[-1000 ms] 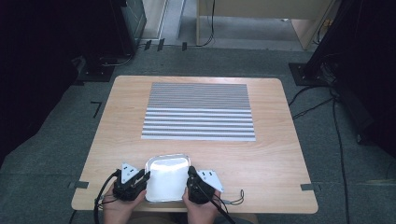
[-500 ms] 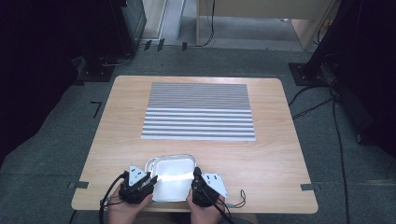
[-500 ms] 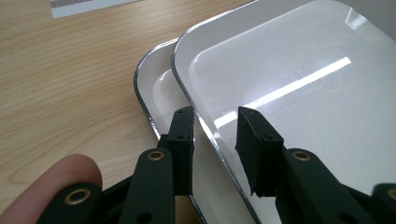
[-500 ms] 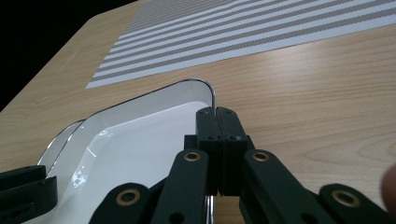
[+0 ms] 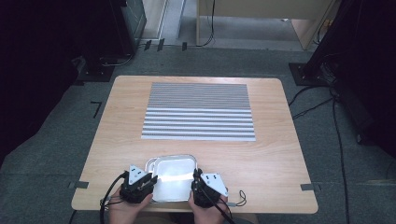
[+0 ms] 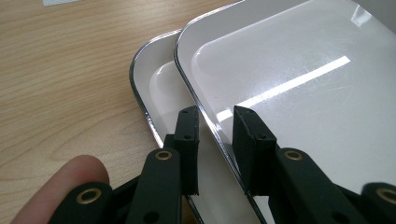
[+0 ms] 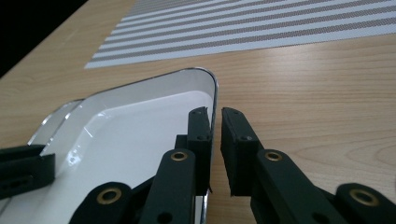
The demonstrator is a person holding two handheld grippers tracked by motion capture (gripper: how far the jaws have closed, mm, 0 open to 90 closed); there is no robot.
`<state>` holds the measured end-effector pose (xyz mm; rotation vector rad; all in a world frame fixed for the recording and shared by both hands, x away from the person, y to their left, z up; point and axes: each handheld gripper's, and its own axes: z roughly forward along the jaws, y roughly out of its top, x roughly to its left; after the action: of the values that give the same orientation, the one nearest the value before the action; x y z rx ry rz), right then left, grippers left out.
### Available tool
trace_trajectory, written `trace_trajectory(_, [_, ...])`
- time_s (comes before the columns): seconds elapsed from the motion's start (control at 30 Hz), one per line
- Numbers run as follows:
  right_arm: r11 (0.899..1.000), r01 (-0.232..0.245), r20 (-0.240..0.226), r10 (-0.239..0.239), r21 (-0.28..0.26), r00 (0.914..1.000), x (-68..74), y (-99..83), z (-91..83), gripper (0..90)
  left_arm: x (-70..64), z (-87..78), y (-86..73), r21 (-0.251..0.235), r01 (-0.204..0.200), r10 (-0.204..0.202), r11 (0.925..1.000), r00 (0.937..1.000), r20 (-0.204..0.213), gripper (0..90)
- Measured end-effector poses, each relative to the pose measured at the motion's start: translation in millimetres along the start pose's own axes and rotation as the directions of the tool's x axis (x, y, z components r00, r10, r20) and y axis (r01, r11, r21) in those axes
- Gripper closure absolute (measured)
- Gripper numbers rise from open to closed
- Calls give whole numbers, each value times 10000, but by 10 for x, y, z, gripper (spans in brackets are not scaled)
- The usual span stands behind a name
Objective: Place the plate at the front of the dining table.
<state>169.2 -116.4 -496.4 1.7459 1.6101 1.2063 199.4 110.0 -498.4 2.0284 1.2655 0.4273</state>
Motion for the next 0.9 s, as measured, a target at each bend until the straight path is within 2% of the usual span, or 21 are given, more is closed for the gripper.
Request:
trace_trajectory(0.07, [9994,309,172,-312,157,9994,12,-31,17,814,-1,1,-1,-16,11,-11,10000,10000,-13,722])
trace_trajectory(0.23, [9991,263,141,-268,332,9995,37,-44,29,856,-6,1,-3,-32,25,-25,10000,10000,-37,724])
trace_trajectory(0.3, [9988,-162,91,158,471,9998,30,-36,33,868,-5,2,-5,-48,58,-58,10000,10000,-31,725])
trace_trajectory(0.33, [9988,-162,91,158,471,9998,30,-36,33,868,-8,3,-5,-61,70,-70,10000,10000,-28,725])
trace_trajectory(0.37, [9974,-633,-2,633,353,9980,-4,-41,41,885,-17,6,-5,-92,107,-107,9999,9999,37,722])
trace_trajectory(0.5, [9970,-771,252,770,51,9967,-9,-59,48,900,-33,1,-4,-147,113,-111,9998,9999,108,716])
trace_trajectory(0.57, [9930,-1177,240,1180,-126,9927,-19,-76,47,900,-36,-8,-1,-233,221,-217,9995,9996,189,715])
trace_trajectory(0.63, [9898,-1390,290,1398,-301,9897,-26,-102,40,900,-34,-16,5,-297,304,-296,9991,9992,255,716])
trace_trajectory(0.73, [9879,-1496,335,1511,-415,9880,-21,-119,30,900,-22,-14,2,-315,586,-571,9978,9973,463,718])
trace_trajectory(0.8, [9865,-1559,357,1578,-503,9868,-16,-128,17,900,-7,-18,6,-383,920,-895,9950,9940,625,737])
trace_trajectory(0.9, [9849,-1646,308,1664,-536,9856,-8,-128,9,900,-3,-27,18,-536,1089,-1062,9926,9931,502,782])
